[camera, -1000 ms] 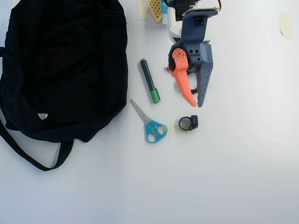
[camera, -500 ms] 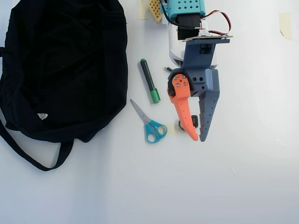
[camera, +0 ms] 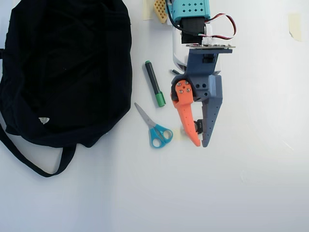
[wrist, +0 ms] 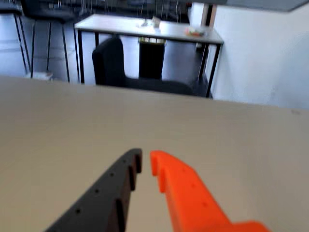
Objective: Put the bike light into the black bag
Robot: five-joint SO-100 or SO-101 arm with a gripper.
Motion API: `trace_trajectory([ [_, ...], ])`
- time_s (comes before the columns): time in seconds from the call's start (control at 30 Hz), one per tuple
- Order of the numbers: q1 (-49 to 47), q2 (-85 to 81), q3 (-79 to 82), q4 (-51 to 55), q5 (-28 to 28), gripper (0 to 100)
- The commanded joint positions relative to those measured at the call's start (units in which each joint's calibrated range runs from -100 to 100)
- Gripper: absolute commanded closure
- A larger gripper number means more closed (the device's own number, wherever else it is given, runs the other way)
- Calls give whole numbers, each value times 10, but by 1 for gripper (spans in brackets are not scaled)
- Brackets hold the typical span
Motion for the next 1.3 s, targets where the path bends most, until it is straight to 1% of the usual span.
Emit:
trace_trajectory([
  [0.0,-8,-15,4,2,1,98],
  [0.37,-12,-16,30,3,-2,97],
  [0.43,-13,-16,35,24,1,98],
  [0.5,-16,-17,31,97,1,98],
  [0.77,-46,-17,-68,490,2,98],
  [0.83,-52,-16,-89,571,3,98],
  [0.9,-57,-17,-110,629,4,98],
  [0.97,-61,-17,-124,657,23,98],
  [1.1,-64,-12,-125,664,84,98],
  [1.27,-65,-7,-127,665,120,98],
])
